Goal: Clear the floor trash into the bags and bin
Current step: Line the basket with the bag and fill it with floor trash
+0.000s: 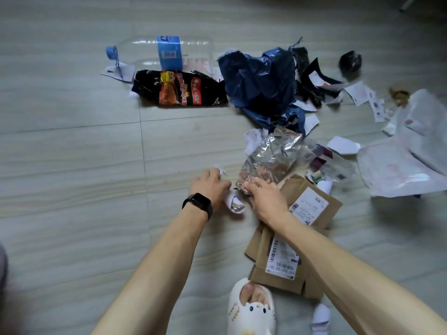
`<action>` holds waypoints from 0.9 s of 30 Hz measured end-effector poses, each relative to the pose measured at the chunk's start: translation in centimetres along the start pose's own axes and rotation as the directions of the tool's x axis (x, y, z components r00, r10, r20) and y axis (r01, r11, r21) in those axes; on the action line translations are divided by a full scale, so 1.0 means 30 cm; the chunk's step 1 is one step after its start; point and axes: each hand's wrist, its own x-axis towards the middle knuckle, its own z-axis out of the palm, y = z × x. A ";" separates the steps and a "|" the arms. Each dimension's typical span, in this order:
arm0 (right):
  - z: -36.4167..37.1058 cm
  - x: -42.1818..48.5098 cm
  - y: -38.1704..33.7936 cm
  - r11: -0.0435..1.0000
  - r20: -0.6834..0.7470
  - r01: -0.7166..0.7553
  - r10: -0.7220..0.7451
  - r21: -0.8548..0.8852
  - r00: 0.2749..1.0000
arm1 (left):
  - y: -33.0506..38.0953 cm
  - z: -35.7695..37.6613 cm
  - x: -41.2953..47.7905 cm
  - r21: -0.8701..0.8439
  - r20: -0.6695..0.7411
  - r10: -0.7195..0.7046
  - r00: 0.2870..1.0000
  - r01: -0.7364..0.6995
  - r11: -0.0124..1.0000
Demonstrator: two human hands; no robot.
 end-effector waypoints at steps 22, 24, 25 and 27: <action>-0.748 -0.066 -0.867 0.540 -0.523 0.577 -0.271 0.612 0.808 | -0.797 -0.589 -0.806 -0.155 -0.522 -0.489 0.699 0.486 0.860; -0.784 -0.126 -1.024 0.440 -0.518 0.618 -0.337 0.651 0.786 | -0.895 -0.583 -0.966 -0.243 -0.562 -0.598 0.571 0.577 0.780; -0.796 -0.163 -1.116 0.382 -0.513 0.636 -0.381 0.671 0.769 | -0.946 -0.569 -1.057 -0.265 -0.566 -0.648 0.510 0.631 0.729; -0.802 -0.230 -1.253 0.286 -0.481 0.629 -0.446 0.723 0.755 | -1.020 -0.517 -1.194 -0.254 -0.546 -0.711 0.443 0.721 0.644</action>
